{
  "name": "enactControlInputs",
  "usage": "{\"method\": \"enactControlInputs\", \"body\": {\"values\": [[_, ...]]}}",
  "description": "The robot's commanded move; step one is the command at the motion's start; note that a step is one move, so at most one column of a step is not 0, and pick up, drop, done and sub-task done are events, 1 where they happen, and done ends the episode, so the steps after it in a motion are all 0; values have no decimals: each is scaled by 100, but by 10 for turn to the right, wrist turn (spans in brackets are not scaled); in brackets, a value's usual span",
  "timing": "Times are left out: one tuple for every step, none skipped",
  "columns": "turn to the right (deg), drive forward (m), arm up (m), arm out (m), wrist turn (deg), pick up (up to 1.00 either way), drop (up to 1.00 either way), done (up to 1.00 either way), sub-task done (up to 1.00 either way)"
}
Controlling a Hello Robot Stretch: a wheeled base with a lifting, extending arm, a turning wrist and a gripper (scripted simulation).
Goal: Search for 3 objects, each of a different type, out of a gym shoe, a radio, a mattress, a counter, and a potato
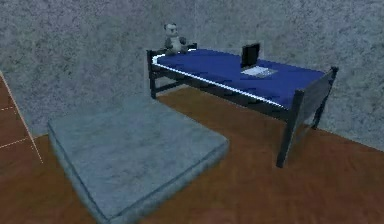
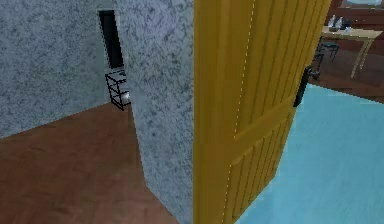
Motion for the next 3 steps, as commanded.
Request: {"method": "enactControlInputs", "body": {"values": [[120, 0, 0, 0, 0, 0, 0, 0, 0], [0, 20, 0, 0, 0, 0, 0, 0, 0], [-330, 0, 0, 0, 0, 0, 0, 0, 0]]}}
